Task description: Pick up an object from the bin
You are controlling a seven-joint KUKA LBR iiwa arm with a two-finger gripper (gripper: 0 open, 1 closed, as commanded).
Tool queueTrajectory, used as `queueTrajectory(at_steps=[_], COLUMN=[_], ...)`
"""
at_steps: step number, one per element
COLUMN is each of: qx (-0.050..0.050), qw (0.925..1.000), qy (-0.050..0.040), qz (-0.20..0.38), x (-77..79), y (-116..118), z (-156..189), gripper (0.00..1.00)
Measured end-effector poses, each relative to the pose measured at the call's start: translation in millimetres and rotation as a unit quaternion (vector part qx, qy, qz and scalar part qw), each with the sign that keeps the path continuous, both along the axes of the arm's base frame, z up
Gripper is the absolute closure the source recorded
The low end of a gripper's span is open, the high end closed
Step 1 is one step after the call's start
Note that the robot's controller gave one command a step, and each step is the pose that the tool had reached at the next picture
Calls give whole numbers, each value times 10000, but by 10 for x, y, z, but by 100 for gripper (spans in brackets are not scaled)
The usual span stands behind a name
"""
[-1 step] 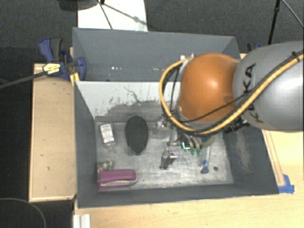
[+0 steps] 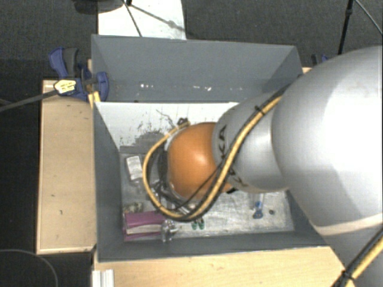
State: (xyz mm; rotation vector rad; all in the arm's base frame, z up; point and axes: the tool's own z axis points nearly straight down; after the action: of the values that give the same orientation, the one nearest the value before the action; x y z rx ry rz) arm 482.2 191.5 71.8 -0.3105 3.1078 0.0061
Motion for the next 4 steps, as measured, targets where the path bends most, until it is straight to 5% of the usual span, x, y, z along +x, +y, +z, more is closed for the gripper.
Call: queueTrajectory(at_steps=[1,2,3,4], qx=[8,11,58,-45], qw=[9584,8415,8493,9477], qy=[84,109,36,169], qz=[-2853,-5401,-5279,-3187], x=[113,1039,384,1007], y=[319,526,566,504], z=[291,280,17,-7], gripper=[0,0,0,0])
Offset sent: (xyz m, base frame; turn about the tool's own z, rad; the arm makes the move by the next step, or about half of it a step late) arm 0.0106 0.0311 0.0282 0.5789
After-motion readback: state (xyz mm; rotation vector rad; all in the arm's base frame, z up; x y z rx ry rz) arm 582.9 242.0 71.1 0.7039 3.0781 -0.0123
